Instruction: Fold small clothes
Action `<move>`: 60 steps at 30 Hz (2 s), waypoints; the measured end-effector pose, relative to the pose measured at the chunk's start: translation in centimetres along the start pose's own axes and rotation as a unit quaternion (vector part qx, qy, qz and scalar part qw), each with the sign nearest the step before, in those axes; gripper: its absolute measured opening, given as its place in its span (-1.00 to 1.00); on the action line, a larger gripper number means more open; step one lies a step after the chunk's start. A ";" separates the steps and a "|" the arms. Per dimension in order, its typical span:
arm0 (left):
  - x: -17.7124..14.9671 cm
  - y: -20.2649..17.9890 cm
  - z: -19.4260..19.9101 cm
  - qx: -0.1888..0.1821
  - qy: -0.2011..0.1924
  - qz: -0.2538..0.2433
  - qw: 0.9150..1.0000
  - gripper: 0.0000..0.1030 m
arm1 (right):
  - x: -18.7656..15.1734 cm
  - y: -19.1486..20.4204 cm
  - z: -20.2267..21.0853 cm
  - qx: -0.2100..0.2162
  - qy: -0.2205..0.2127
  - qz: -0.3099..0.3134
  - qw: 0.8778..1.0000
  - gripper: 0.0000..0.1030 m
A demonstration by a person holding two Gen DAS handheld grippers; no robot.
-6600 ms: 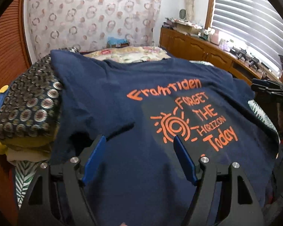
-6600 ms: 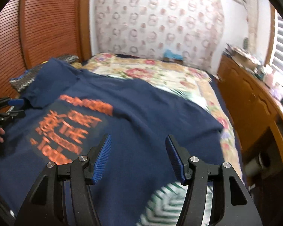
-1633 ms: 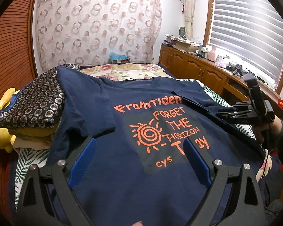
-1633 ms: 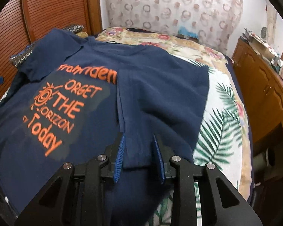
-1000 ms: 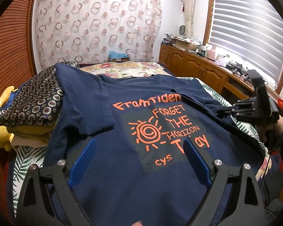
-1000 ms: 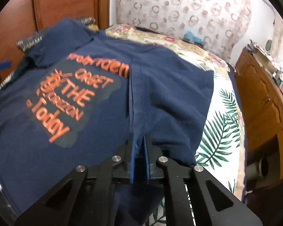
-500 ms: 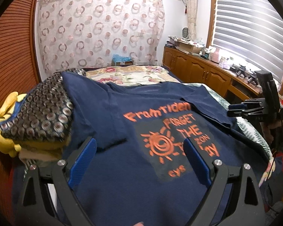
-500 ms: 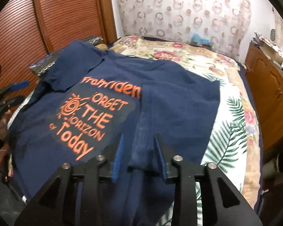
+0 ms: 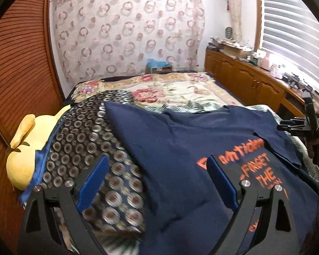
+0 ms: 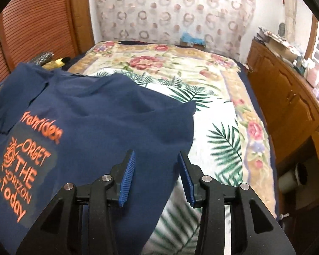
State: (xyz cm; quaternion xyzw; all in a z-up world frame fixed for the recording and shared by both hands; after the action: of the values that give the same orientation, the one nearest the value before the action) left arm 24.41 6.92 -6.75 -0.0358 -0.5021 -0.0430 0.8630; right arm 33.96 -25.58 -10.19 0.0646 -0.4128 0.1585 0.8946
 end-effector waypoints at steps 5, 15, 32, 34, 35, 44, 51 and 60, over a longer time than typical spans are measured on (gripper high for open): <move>0.6 1.7 -2.2 0.014 0.016 -0.006 1.000 0.81 | 0.8 -1.0 -1.9 -0.003 0.004 -0.013 1.000 -0.20; 2.2 4.3 -5.9 -0.012 0.039 0.030 0.999 0.71 | 1.2 -2.0 -3.4 -0.009 0.001 -0.014 1.000 -0.16; 4.4 6.1 -10.9 -0.011 0.089 0.053 0.995 -0.05 | 1.2 -2.4 -3.5 -0.010 0.002 -0.018 1.000 -0.05; 4.4 6.1 -11.2 -0.011 0.091 0.051 0.994 -0.05 | 1.2 -2.4 -3.5 -0.010 0.002 -0.019 1.000 -0.05; 4.5 6.0 -11.2 -0.012 0.091 0.051 0.994 -0.06 | 1.2 -2.4 -3.5 -0.010 0.002 -0.019 1.000 -0.05; 5.5 2.7 -10.0 -0.015 0.074 -0.017 0.997 -0.97 | 1.1 -2.6 -3.4 0.000 0.000 -0.027 1.000 -0.04; 6.9 -0.3 -6.3 -0.036 0.029 -0.036 0.998 -0.98 | 1.4 -2.9 -3.6 -0.016 0.007 -0.030 0.999 -0.04; 7.8 -1.9 -3.0 -0.048 -0.003 -0.038 0.998 -0.98 | 2.9 -3.0 -5.1 -0.009 0.026 -0.047 0.999 -0.08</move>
State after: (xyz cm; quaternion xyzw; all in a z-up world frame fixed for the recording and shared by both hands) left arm 30.58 4.41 -1.43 -0.0584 -0.5026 -0.0997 0.8568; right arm 40.37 -26.51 -11.29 0.0721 -0.3873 0.1143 0.9120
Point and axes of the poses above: each gripper's, at about its wrist camera, not at the fingertips, and z roughly against the way its jaws point, y to its left, x to its top, the point moved 5 cm from there along -z, roughly the way its jaws point, and after that the axes turned 10 degrees about -y, right-handed, at the moved point
